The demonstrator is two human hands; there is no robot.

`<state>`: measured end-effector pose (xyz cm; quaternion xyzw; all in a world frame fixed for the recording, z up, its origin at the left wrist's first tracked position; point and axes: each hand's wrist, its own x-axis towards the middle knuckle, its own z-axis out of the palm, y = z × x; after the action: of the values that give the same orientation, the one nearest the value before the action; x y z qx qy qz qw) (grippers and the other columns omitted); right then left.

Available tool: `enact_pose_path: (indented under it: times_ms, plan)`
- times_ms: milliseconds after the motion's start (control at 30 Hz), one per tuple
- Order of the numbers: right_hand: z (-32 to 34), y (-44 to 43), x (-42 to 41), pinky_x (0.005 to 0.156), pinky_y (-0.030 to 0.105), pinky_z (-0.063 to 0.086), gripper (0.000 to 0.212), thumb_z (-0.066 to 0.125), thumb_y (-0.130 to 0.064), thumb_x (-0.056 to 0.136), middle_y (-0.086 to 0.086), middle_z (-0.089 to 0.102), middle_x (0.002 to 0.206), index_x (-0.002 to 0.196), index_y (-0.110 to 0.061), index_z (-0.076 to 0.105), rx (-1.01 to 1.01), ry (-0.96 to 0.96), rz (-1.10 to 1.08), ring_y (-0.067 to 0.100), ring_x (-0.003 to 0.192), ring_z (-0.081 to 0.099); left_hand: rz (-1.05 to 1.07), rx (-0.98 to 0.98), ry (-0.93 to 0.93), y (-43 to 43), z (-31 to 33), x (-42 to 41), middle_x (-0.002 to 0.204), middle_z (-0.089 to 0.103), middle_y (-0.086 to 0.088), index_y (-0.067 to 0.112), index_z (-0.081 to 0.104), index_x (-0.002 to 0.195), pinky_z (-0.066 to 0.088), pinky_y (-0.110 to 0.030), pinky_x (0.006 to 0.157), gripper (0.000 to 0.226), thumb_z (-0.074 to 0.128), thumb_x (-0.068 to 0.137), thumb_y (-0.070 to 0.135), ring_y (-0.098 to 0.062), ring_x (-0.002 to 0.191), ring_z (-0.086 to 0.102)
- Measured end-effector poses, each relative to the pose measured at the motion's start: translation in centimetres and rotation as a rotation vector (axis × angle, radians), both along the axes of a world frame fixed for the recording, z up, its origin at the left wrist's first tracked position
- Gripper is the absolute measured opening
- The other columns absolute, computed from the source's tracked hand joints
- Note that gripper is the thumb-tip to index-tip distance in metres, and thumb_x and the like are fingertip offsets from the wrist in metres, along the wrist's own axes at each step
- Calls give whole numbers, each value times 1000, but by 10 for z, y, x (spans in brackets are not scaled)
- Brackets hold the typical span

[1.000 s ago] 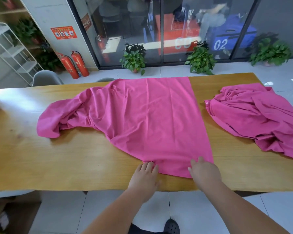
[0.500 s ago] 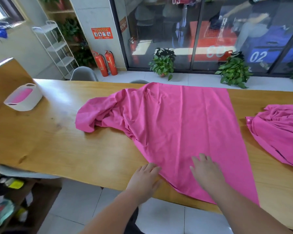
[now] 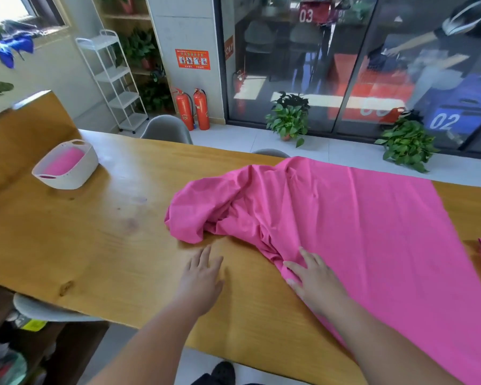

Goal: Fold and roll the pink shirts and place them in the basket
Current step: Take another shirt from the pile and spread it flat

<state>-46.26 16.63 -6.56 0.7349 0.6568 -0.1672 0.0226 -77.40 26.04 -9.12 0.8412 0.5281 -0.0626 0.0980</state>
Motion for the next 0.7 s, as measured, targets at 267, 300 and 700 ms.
enact_pose_path:
  times_ms: [267,300,700]
  plan:
    - [-8,55,-47,130,50,18,65,44,-63,104,0,6,177,163,-39,32,-49,-109,-40,30,162,6,-36,34,89,90,0,-45,176,11,-10,47,36,158,14,-56,129,65,56,97,58,-45,160,4]
    - [-9,59,-50,130,49,19,68,45,-62,104,0,12,176,164,-34,33,-53,-122,-56,29,161,9,-45,37,105,100,-1,-48,175,14,-9,46,36,159,14,-56,129,68,57,96,57,-45,159,8]
    - [25,119,32,120,45,36,57,49,-49,103,11,52,157,151,-19,57,255,52,-467,33,144,45,296,354,-39,281,73,-62,175,2,-5,9,14,168,18,-52,129,89,52,100,52,-39,158,9]
